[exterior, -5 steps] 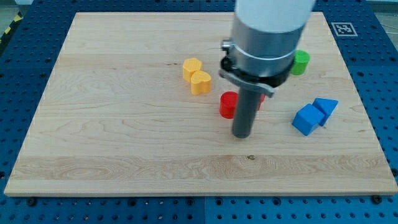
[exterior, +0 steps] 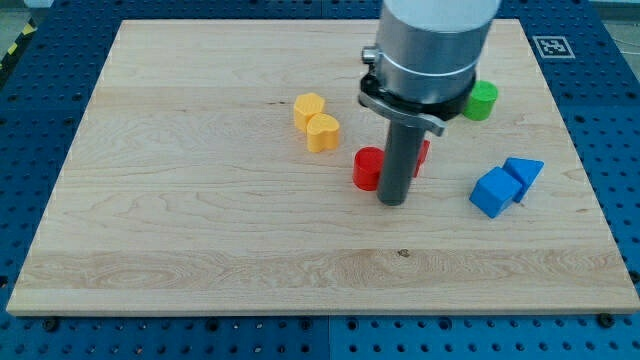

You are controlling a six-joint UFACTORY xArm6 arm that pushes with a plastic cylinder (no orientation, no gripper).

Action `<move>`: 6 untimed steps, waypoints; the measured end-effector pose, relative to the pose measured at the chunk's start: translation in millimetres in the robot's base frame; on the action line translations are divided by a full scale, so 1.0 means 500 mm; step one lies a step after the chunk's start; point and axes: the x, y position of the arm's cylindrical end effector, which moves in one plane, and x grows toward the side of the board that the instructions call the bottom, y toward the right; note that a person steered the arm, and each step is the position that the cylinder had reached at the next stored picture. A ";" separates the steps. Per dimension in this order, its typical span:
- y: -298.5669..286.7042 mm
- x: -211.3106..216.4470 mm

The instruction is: Push red circle to the left of red star

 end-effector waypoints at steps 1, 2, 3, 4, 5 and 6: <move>-0.005 -0.027; -0.005 -0.027; -0.005 -0.059; -0.005 -0.059; -0.001 -0.038; 0.036 -0.003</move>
